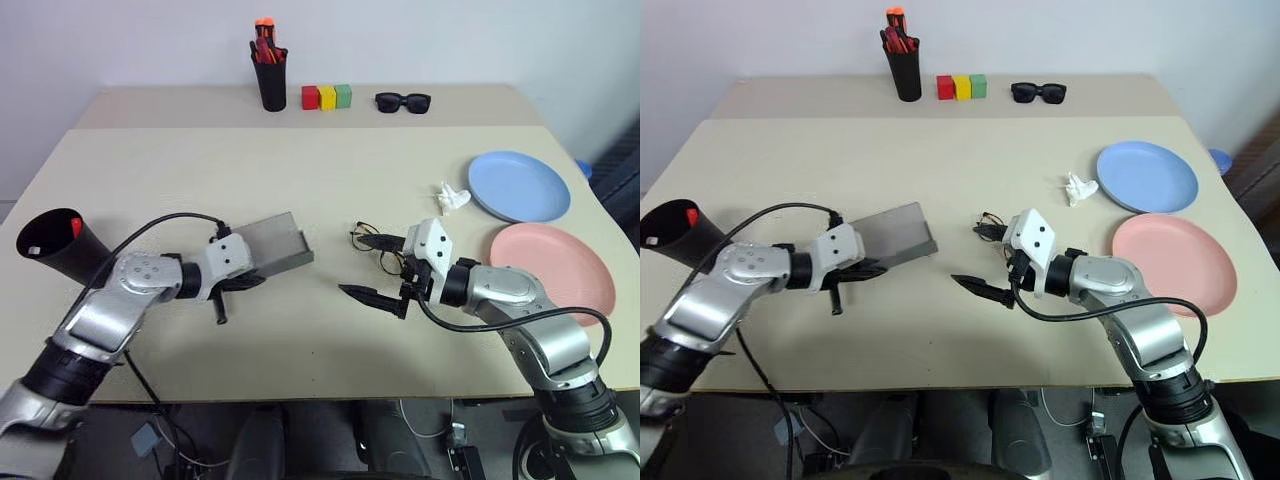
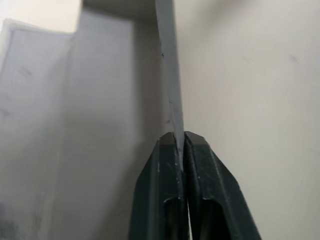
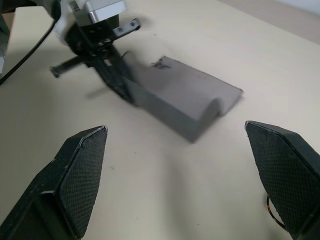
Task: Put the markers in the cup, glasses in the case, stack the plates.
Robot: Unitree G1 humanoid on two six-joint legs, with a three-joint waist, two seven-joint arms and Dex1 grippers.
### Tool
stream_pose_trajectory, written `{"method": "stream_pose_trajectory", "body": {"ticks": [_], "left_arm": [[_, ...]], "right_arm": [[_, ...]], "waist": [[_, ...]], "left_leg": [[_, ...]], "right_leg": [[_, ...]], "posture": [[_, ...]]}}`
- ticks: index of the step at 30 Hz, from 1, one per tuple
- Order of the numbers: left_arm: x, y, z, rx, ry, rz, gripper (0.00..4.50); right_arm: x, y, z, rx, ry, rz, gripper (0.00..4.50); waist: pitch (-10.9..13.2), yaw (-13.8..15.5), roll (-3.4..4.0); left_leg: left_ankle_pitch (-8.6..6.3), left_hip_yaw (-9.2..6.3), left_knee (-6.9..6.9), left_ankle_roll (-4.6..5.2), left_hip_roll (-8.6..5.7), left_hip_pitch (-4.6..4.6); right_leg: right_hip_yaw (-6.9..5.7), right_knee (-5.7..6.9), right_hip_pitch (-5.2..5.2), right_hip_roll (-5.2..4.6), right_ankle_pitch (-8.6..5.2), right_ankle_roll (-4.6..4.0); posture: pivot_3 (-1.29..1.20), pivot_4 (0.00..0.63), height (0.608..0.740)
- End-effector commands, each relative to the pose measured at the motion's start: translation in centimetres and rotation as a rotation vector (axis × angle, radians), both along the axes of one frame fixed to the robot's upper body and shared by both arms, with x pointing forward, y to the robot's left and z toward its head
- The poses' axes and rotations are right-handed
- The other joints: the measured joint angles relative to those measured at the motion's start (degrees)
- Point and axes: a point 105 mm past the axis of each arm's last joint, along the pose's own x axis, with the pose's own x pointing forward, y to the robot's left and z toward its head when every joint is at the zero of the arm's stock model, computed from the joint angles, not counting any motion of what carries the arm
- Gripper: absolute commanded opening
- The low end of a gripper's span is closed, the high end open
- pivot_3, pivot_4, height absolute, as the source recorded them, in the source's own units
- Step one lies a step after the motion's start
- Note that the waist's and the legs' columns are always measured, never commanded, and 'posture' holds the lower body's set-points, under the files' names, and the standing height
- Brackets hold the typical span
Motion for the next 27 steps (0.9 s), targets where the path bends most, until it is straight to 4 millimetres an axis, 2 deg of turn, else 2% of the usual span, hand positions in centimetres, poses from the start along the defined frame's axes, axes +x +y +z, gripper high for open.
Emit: {"method": "stream_pose_trajectory", "body": {"ticks": [1, 4, 7, 10, 11, 12, 15, 18, 24, 27], "left_arm": [[0.2, -0.7, 0.7, 0.082, -0.096, -0.145, 0.01], [0.3, -1.4, 1.2, 0.037, -0.058, -0.219, 0.01], [0.5, -2.3, 2.0, -0.024, -0.024, -0.270, 0.86], [1.4, -2.3, 2.6, 0.007, -0.141, -0.265, 2.23], [2.0, -2.0, 2.8, 0.017, -0.174, -0.236, 2.82], [2.3, -1.7, 2.9, -0.012, -0.134, -0.189, 3.22], [2.5, -1.5, 4.1, -0.138, -0.121, -0.118, 3.22], [1.2, -0.6, 4.9, -0.259, -0.124, -0.051, 3.22], [-2.5, 1.2, 3.7, -0.384, -0.064, 0.101, 3.22], [-3.8, 1.8, 3.1, -0.395, -0.045, 0.166, 3.25]], "right_arm": [[0.0, -0.1, 0.5, 0.001, -0.035, -0.003, 4.50], [0.9, -0.7, 0.1, -0.010, -0.025, -0.055, 4.50], [1.9, -1.6, -0.3, -0.038, -0.013, -0.121, 4.50], [3.8, -3.4, -0.7, -0.137, -0.045, -0.248, 4.50], [4.3, -3.8, -0.7, -0.159, -0.058, -0.275, 4.50], [4.5, -4.1, -0.6, -0.175, -0.070, -0.290, 4.50], [5.3, -4.4, -0.3, -0.201, -0.085, -0.340, 4.50], [6.5, -4.6, -0.5, -0.216, -0.039, -0.417, 4.50], [7.5, -3.9, -1.5, -0.236, 0.030, -0.462, 4.50], [7.8, -3.8, -2.0, -0.264, 0.049, -0.467, 3.68]], "waist": [[0.00, -0.02, 0.00], [-0.01, -0.22, 0.01], [-0.01, -0.22, 0.01], [-0.01, -0.40, 0.01], [-0.01, -0.42, 0.01], [-0.01, -0.40, 0.01], [-0.01, -0.49, 0.01], [-0.01, -0.83, 0.02], [-0.01, -0.52, 0.03], [-0.01, -0.22, 0.03]], "left_leg": [[0.00, 0.00, 0.00, 0.00, 0.00, -0.02], [0.00, 0.00, -0.02, 0.01, 0.00, -0.02], [0.00, 0.00, 0.02, 0.01, 0.00, -0.04], [0.00, 0.00, 0.04, 0.01, 0.00, -0.05], [0.00, 0.00, 0.04, 0.01, 0.00, -0.03], [0.01, 0.00, 0.04, 0.01, 0.00, -0.02], [-0.01, -0.02, 0.02, 0.03, 0.00, -0.02], [-0.02, -0.02, 0.02, 0.06, 0.00, -0.02], [-0.06, -0.08, 0.00, 0.12, 0.01, 0.01], [-0.06, -0.05, 0.05, 0.12, -0.01, -0.03]], "right_leg": [[0.00, 0.00, -0.02, 0.00, 0.00, 0.00], [0.00, 0.03, -0.05, 0.02, 0.01, 0.02], [-0.01, 0.04, -0.04, 0.02, 0.02, 0.03], [-0.01, 0.05, -0.05, 0.01, 0.11, 0.20], [0.00, 0.07, -0.05, 0.02, 0.12, 0.21], [0.00, 0.08, -0.05, 0.02, 0.12, 0.21], [-0.01, 0.12, -0.08, 0.03, 0.14, 0.26], [0.01, 0.15, -0.10, 0.02, 0.14, 0.29], [-0.01, 0.25, -0.12, 0.01, 0.12, 0.30], [-0.01, 0.20, -0.09, -0.03, 0.12, 0.29]], "posture": [[0.00, 0.150, 0.740], [0.00, 0.150, 0.740], [0.00, 0.150, 0.740], [0.00, 0.150, 0.740], [0.00, 0.150, 0.740], [0.00, 0.150, 0.740], [0.00, 0.150, 0.740], [0.00, 0.150, 0.740], [0.00, 0.150, 0.740], [0.00, 0.150, 0.740]]}}
